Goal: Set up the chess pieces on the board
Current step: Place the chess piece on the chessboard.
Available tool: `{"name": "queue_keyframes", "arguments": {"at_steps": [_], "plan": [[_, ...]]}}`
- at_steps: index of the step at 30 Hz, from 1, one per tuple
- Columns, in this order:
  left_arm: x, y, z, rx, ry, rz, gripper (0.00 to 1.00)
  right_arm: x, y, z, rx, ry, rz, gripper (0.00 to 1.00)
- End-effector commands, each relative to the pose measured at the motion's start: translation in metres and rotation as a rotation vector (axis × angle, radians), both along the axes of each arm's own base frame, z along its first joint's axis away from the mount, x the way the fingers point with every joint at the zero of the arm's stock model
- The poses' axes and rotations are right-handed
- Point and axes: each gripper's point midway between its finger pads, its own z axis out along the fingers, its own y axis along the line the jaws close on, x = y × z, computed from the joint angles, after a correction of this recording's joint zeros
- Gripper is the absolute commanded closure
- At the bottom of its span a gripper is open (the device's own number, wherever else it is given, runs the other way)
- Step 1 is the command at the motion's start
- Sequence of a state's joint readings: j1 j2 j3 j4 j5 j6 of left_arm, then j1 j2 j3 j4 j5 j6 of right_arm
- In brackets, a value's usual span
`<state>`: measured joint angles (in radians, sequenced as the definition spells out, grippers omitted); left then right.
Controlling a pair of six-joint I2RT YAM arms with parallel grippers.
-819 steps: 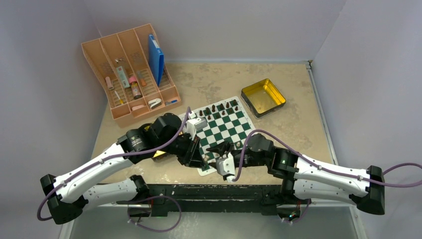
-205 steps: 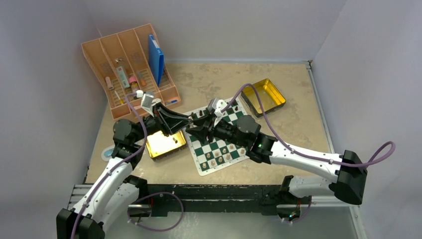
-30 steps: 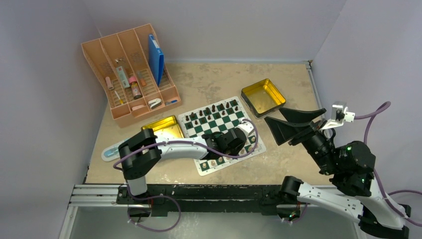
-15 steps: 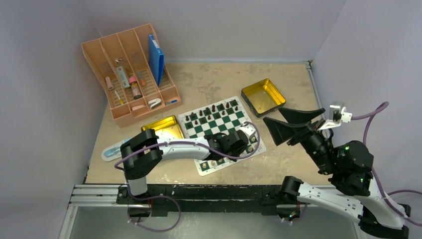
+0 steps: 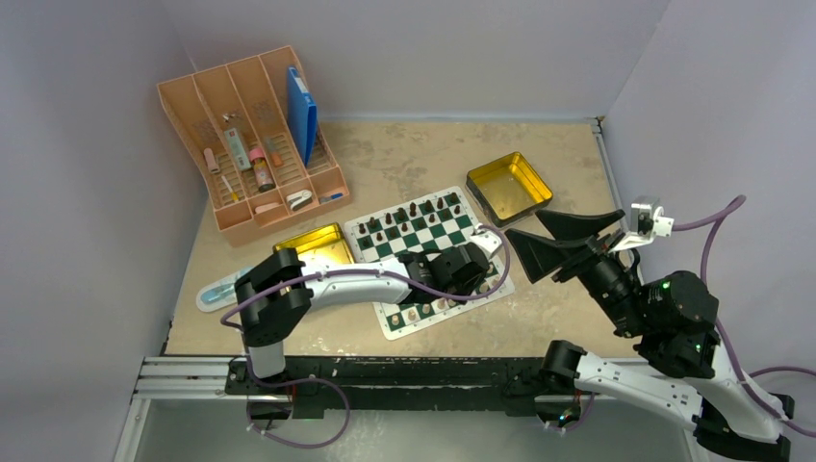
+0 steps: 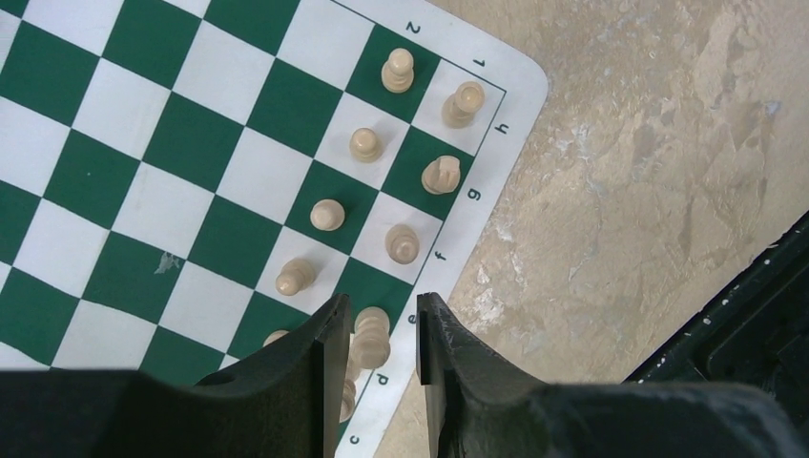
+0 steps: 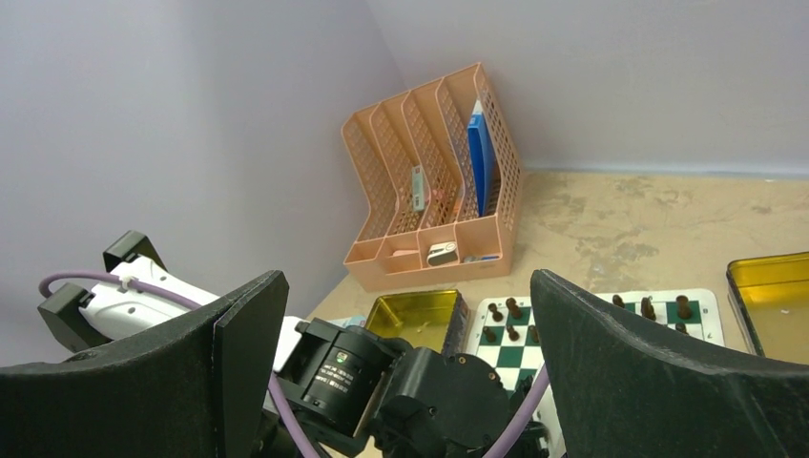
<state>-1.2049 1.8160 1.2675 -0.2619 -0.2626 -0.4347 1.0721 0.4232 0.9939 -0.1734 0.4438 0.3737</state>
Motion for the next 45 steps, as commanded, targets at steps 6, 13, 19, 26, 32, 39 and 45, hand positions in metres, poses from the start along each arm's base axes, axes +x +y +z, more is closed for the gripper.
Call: {"name": "queue_keyframes", "arguments": {"at_steps": [6,13,19,26,32,39,45], "plan": [[0.003,0.003,0.014,0.018,0.002,0.045,0.69,-0.006,-0.004,0.009,0.034,-0.029,0.018,0.01],[-0.004,0.01,-0.007,0.072,0.051,0.045,0.67,-0.006,-0.003,0.011,0.037,-0.036,0.023,0.01],[-0.006,0.008,-0.015,0.089,0.063,0.027,0.67,-0.007,-0.003,0.012,0.038,-0.034,0.024,0.01],[-0.005,0.008,-0.015,0.097,0.051,0.018,0.75,-0.006,-0.003,0.012,0.042,-0.032,0.025,0.01],[-0.005,0.003,-0.012,0.079,0.045,0.002,0.83,-0.006,-0.001,0.011,0.038,-0.032,0.025,0.01],[-0.003,0.0,-0.011,0.073,0.035,-0.006,0.84,-0.005,-0.001,0.011,0.039,-0.033,0.024,0.01],[-0.002,0.001,-0.016,0.088,0.033,0.0,0.82,-0.006,-0.002,0.01,0.043,-0.031,0.027,0.01]]}}
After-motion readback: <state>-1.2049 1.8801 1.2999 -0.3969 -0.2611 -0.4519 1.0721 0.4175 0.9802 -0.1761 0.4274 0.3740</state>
